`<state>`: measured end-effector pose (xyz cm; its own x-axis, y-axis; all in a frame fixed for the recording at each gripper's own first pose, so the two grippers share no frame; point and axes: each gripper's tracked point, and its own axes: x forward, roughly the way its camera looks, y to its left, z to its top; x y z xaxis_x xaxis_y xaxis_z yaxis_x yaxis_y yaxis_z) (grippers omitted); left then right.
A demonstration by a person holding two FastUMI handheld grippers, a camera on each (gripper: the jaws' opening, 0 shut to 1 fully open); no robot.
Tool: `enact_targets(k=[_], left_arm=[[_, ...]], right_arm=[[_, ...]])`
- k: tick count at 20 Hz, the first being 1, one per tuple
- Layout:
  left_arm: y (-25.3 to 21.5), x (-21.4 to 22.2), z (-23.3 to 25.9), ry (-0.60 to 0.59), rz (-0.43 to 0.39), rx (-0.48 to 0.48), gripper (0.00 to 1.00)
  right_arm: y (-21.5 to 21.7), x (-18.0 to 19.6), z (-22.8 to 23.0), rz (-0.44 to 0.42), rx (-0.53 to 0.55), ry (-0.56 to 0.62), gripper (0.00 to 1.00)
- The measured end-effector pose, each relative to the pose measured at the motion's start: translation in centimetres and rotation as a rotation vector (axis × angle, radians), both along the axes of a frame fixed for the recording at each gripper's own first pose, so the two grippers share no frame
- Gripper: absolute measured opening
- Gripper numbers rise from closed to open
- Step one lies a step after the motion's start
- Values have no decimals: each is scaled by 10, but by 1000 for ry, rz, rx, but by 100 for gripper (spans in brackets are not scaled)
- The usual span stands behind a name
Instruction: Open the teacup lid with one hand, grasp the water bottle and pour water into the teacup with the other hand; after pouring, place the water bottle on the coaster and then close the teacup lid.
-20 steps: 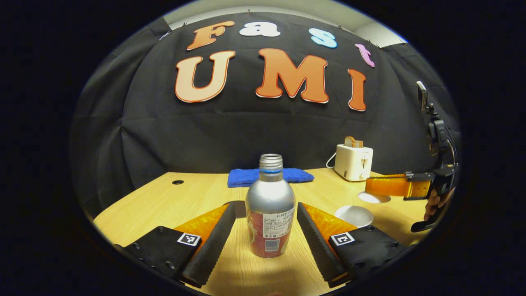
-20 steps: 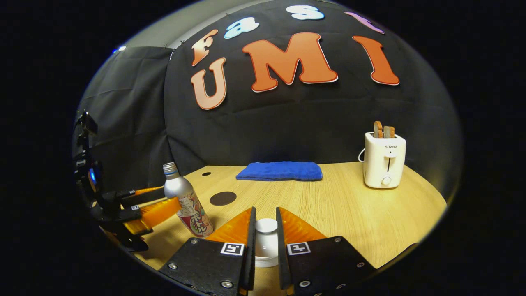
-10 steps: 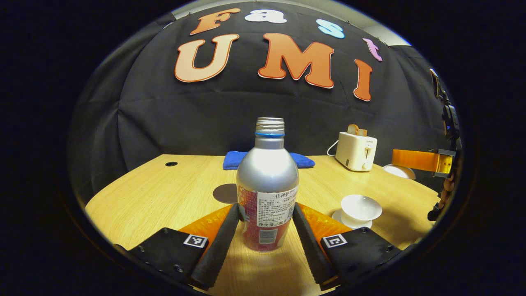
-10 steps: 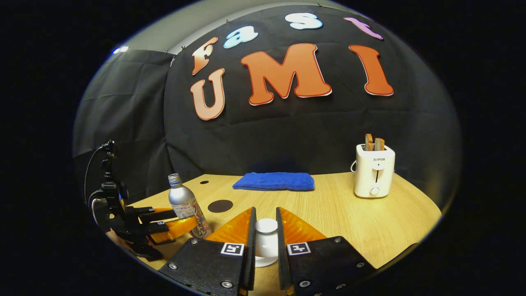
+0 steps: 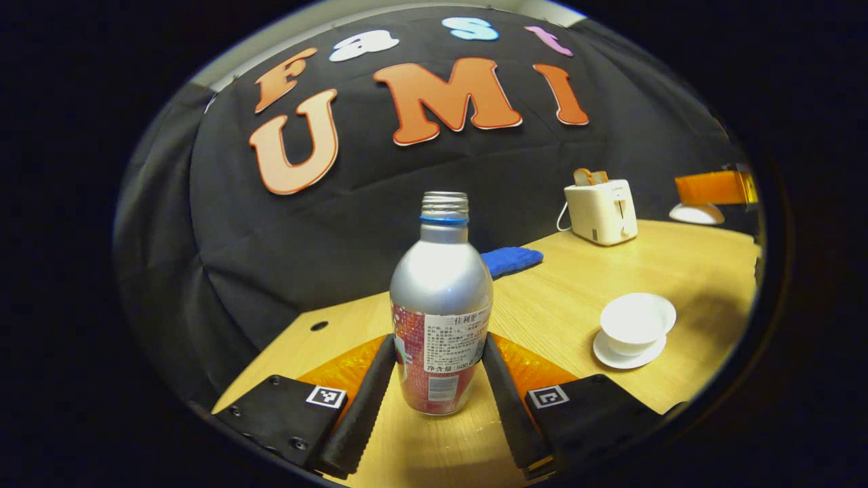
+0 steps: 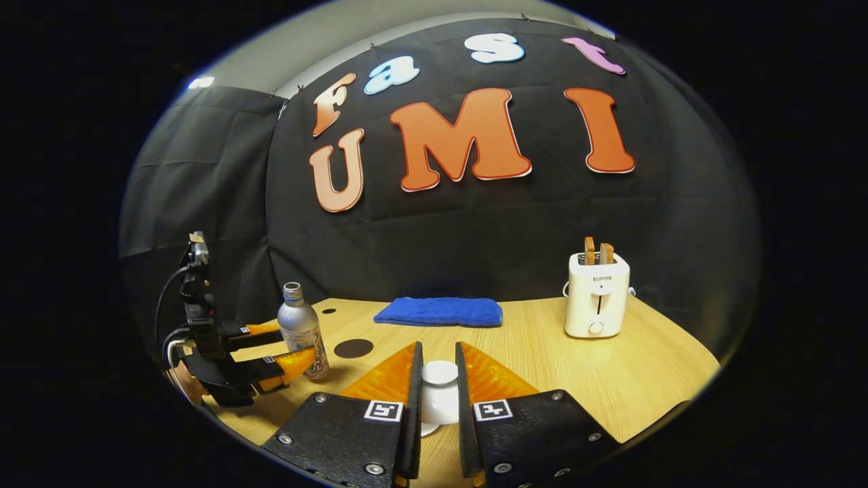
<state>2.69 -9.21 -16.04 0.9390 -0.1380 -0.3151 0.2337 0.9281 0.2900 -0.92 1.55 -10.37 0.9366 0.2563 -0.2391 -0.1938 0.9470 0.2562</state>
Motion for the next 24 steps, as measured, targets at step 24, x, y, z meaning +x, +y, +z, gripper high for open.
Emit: enact_targets(k=[24], left_arm=[[-24,30,13,-243,-252,926,85]], right_arm=[[-38,-9,10,-40,-7,-42,24]])
